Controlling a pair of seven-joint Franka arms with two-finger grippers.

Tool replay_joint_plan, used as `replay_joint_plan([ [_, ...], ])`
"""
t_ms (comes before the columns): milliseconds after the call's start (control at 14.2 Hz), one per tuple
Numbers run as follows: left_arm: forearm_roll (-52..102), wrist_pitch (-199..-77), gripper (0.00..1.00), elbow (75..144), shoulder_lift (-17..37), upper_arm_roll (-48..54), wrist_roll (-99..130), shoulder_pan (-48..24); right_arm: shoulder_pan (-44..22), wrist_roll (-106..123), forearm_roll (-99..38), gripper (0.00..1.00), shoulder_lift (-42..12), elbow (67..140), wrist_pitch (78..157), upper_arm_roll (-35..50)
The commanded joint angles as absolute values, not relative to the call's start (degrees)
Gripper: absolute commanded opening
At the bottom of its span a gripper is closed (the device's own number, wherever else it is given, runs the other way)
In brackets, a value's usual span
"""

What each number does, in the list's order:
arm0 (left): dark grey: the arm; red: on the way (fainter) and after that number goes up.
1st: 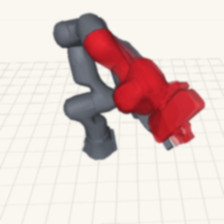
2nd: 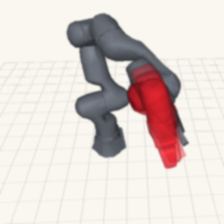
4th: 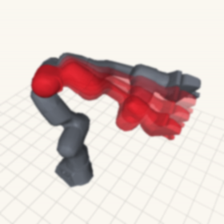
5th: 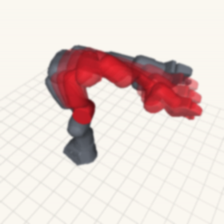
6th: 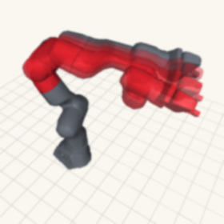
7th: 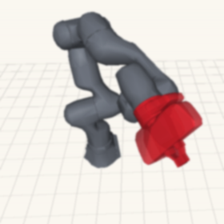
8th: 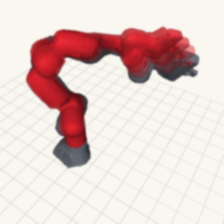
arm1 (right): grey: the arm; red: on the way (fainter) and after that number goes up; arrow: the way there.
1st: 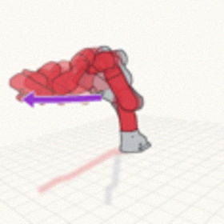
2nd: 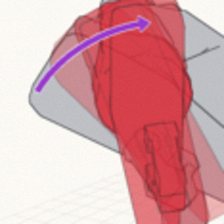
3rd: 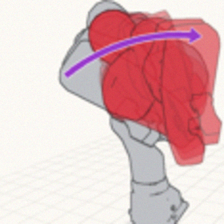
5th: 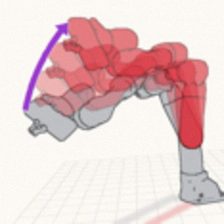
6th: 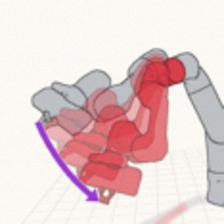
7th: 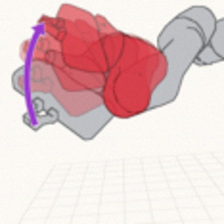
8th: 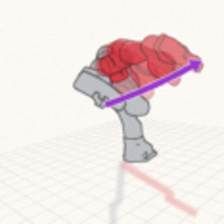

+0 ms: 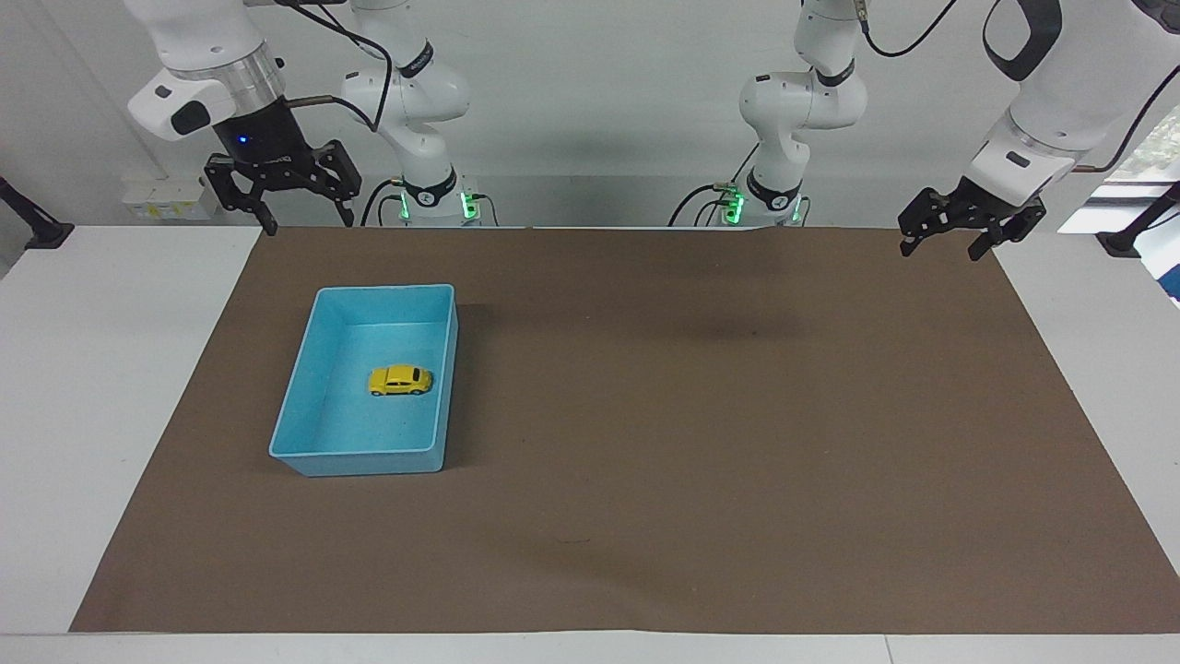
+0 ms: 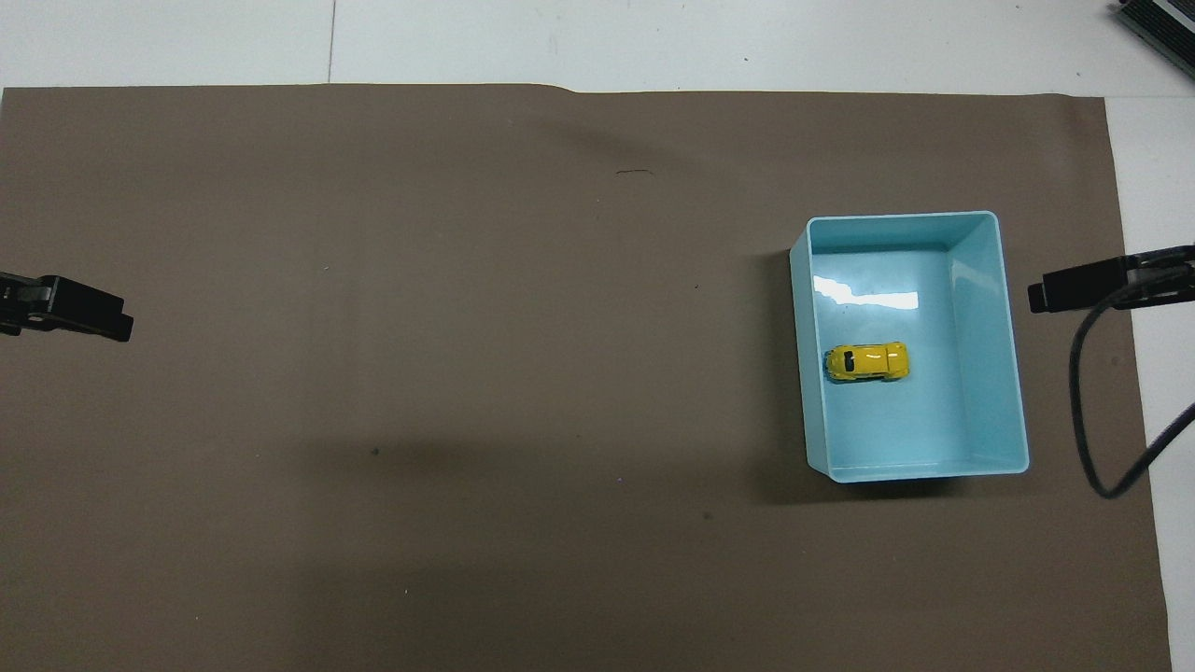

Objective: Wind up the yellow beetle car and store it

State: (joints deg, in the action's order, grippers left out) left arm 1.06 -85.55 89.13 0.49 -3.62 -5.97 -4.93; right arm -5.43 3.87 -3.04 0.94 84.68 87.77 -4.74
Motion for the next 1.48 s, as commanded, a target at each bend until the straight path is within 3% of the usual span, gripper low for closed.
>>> replay_joint_plan([
  [0, 0.18, -85.08, 1.00, 90.09, -0.35, -3.25, -6.50, -4.39, -4.92, 2.46, -4.22, 1.00, 1.31, 84.02, 86.92, -4.48],
  [1406, 0.18, -85.08, 1.00, 90.09, -0.35, -3.25, -6.50, -4.39, -4.83, -0.44, -3.78, 1.00, 1.76, 84.11, 86.57, -5.71],
])
